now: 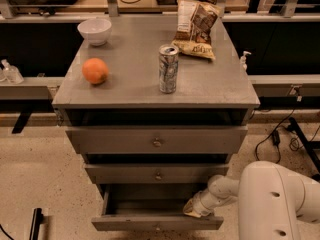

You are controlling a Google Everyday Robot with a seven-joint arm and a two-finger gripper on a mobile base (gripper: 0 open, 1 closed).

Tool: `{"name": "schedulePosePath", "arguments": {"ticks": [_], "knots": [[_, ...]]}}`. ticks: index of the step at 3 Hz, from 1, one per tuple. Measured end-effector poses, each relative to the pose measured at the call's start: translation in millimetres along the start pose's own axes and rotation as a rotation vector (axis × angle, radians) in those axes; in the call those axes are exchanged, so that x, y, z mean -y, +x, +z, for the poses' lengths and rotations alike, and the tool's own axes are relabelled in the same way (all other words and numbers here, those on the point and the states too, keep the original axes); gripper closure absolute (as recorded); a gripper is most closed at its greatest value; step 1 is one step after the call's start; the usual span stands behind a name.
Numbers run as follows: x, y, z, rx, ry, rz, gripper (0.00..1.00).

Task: Open bottom drawer

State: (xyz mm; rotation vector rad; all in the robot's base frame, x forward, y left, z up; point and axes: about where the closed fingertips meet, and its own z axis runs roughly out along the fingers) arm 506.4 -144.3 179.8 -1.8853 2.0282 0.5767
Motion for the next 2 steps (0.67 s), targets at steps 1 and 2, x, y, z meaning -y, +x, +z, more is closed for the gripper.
{"name": "schedulePosePath", "arguments": {"ticks": [1, 2], "knots": [[1.1, 0.7, -8.1, 0.020, 0.015, 0.003, 1.00], [1.6, 2.6, -14.5, 0.035, 0.030, 0.009, 1.00]]}}
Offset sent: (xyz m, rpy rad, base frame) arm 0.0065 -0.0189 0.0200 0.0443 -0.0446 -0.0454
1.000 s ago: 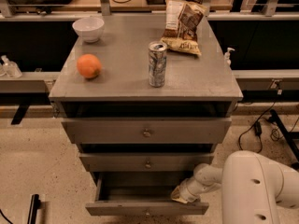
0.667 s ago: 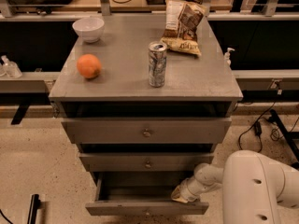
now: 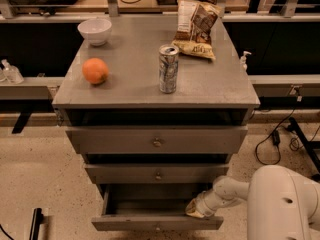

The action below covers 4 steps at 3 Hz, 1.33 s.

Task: Open bottom drawer

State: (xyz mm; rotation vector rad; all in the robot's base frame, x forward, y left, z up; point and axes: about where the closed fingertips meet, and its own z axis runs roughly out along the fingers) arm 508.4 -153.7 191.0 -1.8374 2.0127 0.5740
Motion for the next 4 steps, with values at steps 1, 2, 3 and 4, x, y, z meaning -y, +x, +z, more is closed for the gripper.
{"name": "schedulePosePath", "arguments": {"ticks": [1, 2, 3, 4], "knots": [[2, 3, -3, 0.009, 0.016, 0.005, 1.00], [5, 3, -4, 0.018, 0.037, -0.003, 1.00], [18, -2, -3, 0.019, 0.085, -0.033, 1.00], [29, -9, -1, 0.016, 0.127, -0.066, 1.00]]}}
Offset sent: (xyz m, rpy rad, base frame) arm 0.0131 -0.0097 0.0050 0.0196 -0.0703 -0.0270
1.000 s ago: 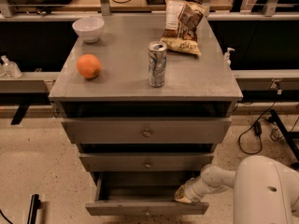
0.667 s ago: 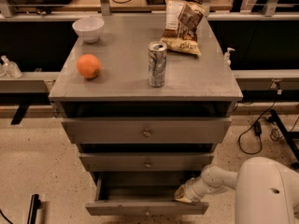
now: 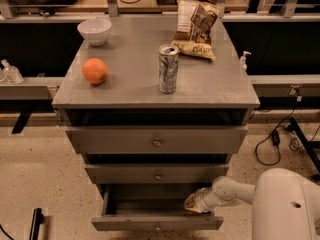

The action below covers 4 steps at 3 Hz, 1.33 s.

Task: Open bottom drawer

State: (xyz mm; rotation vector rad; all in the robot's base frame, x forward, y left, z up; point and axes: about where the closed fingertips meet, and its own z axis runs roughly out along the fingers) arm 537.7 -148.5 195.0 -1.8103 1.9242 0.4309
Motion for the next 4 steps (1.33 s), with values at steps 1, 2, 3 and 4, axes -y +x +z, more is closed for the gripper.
{"name": "schedulePosePath", "arguments": {"ticks": [1, 2, 3, 4], "knots": [[1, 5, 14, -0.023, -0.002, -0.002, 1.00], [-3, 9, 21, -0.029, -0.029, 0.004, 1.00], [-21, 1, 13, -0.021, -0.094, 0.012, 1.00], [-49, -7, 0, -0.024, -0.174, 0.013, 1.00]]}}
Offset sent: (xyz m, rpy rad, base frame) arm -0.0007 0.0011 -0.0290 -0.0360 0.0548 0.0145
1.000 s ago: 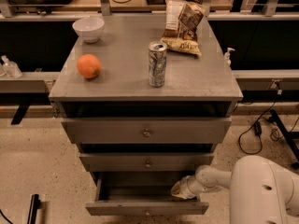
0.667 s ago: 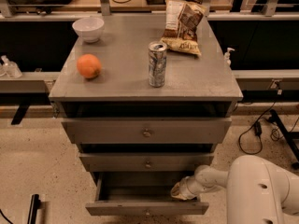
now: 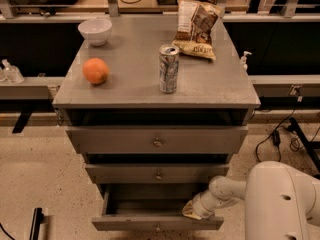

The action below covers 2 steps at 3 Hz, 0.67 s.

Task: Open bottom drawer

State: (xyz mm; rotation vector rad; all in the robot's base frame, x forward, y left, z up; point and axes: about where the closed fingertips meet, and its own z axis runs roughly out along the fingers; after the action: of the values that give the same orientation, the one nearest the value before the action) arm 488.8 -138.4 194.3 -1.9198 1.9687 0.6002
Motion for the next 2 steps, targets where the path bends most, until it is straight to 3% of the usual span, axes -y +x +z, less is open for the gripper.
{"name": "schedulePosePath", "arguments": {"ticks": [2], "knots": [[-5.7, 1.0, -0.7, 0.004, -0.018, 0.005, 1.00]]}}
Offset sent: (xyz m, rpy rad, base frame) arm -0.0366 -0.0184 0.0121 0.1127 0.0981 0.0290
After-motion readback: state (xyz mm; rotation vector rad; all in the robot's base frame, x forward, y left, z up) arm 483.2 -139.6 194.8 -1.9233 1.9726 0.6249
